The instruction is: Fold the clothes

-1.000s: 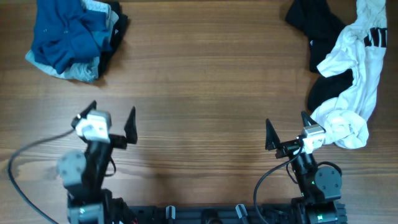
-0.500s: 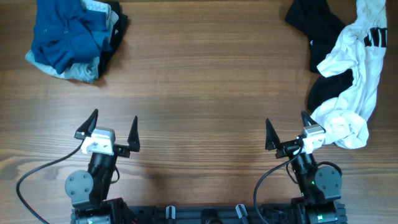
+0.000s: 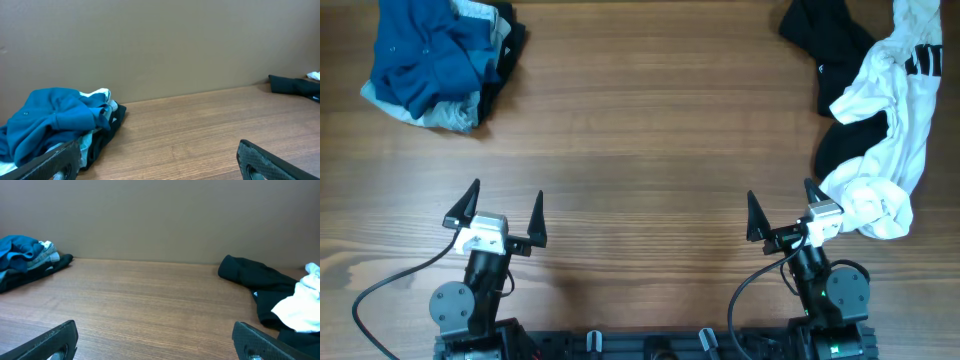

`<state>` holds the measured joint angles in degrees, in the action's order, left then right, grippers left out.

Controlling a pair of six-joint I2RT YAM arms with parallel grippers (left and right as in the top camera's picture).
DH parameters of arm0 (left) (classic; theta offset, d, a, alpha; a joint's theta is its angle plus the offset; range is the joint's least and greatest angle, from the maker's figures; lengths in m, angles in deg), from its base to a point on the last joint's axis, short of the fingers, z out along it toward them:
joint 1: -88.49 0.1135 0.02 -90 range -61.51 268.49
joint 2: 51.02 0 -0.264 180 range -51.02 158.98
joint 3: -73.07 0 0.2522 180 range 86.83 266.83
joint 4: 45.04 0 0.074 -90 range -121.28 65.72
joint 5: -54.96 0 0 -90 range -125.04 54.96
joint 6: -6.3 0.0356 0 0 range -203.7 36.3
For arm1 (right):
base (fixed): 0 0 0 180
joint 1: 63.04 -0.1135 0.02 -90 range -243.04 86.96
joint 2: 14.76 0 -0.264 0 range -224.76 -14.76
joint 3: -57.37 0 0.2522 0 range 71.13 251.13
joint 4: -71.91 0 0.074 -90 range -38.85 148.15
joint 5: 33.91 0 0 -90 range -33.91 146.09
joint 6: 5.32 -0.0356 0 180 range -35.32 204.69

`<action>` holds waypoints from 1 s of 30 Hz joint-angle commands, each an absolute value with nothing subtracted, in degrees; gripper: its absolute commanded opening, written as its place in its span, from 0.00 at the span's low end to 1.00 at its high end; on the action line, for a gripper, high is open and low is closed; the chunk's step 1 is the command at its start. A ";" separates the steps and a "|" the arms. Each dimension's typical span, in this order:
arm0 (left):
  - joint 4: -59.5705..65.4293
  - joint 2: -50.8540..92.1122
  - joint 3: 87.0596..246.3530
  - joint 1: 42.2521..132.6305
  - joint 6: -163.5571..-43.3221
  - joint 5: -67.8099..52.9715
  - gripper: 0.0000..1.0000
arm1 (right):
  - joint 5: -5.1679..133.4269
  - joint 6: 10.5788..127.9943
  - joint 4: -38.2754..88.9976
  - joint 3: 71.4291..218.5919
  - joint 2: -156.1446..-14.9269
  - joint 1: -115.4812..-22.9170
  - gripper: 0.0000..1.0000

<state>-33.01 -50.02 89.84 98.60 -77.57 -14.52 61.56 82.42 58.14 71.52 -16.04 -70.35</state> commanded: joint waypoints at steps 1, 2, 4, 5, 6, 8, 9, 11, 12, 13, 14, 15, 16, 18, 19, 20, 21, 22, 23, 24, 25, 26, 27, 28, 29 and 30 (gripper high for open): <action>-33.28 -50.85 88.17 98.32 -78.18 -13.93 1.00 | 60.75 83.08 58.40 71.45 -15.84 -70.41 1.00; -33.28 -50.85 87.76 98.34 -78.18 -13.80 1.00 | 60.75 83.06 58.40 71.45 -15.84 -70.41 1.00; -32.84 -50.85 87.17 98.32 -78.18 -13.80 1.00 | 60.77 83.08 58.40 71.45 -15.84 -70.41 0.99; -32.47 -50.85 87.17 98.32 -78.18 -13.80 1.00 | 60.77 83.08 58.40 71.45 -15.84 -70.41 1.00; -32.42 -50.85 87.17 98.32 -78.16 -13.82 1.00 | 60.75 83.08 58.40 71.45 -15.84 -70.41 1.00; -32.34 -50.85 87.17 98.34 -78.14 -13.87 1.00 | 60.75 83.08 58.40 71.45 -15.84 -70.41 1.00; -32.10 -50.85 87.17 98.34 -78.14 -13.91 1.00 | 60.75 83.08 58.40 71.45 -15.84 -70.41 1.00; -31.00 -50.85 87.17 98.34 -78.16 -14.13 1.00 | 60.75 83.06 58.40 71.45 -15.84 -70.41 1.00; -29.34 -50.85 87.17 98.34 -78.16 -14.30 1.00 | 60.75 83.08 58.40 71.45 -15.84 -70.43 1.00; -28.45 -50.85 87.17 98.34 -78.18 -14.33 1.00 | 60.75 83.08 58.40 71.45 -15.84 -70.41 1.00; -28.45 -50.85 87.17 98.34 -78.18 -14.30 1.00 | 60.75 83.08 58.40 71.45 -15.84 -70.41 1.00; -28.49 -50.85 87.17 98.34 -78.16 -14.33 1.00 | 60.77 83.06 58.40 71.45 -15.84 -70.41 1.00; -28.47 -50.85 87.17 98.34 -78.18 -14.48 1.00 | 60.75 83.08 58.40 71.45 -15.84 -70.41 1.00; -28.45 -50.85 87.17 98.34 -78.21 -14.48 1.00 | 60.75 83.08 58.40 71.45 -15.84 -70.41 1.00; -28.47 -50.85 87.17 98.34 -78.18 -14.46 1.00 | 60.75 83.08 58.40 71.45 -15.84 -70.41 1.00; -28.47 -50.85 87.17 98.34 -78.18 -14.46 1.00 | 60.75 83.08 58.40 71.45 -15.84 -70.41 1.00; -28.58 -50.85 87.17 98.34 -78.16 -14.46 1.00 | 60.75 83.08 58.40 71.45 -15.84 -70.41 1.00; -28.64 -50.85 87.17 98.34 -78.16 -14.46 1.00 | 60.75 83.08 58.40 71.45 -15.84 -70.41 1.00; -28.64 -50.85 87.17 98.34 -78.16 -14.46 1.00 | 60.75 83.08 58.40 71.45 -15.84 -70.41 1.00; -28.66 -50.85 87.17 98.34 -78.16 -14.48 1.00 | 60.75 83.08 58.38 71.45 -15.84 -70.41 1.00; -28.66 -50.85 87.17 98.34 -78.16 -14.48 1.00 | 60.75 83.06 58.40 71.45 -15.84 -70.41 1.00; -28.66 -50.83 87.17 98.34 -78.16 -14.48 1.00 | 60.75 83.08 58.40 71.45 -15.84 -70.41 1.00; -28.66 -50.81 87.17 98.34 -78.16 -14.46 1.00 | 60.75 83.06 58.40 71.45 -15.84 -70.41 1.00; -28.66 -50.79 87.17 98.34 -78.16 -14.48 1.00 | 60.75 83.06 58.40 71.45 -15.84 -70.41 1.00; -28.66 -50.74 87.17 98.34 -78.16 -14.48 1.00 | 60.77 83.08 58.40 71.45 -15.84 -70.41 1.00; -28.66 -50.74 87.17 98.34 -78.16 -14.48 1.00 | 60.75 83.06 58.40 71.45 -15.84 -70.41 1.00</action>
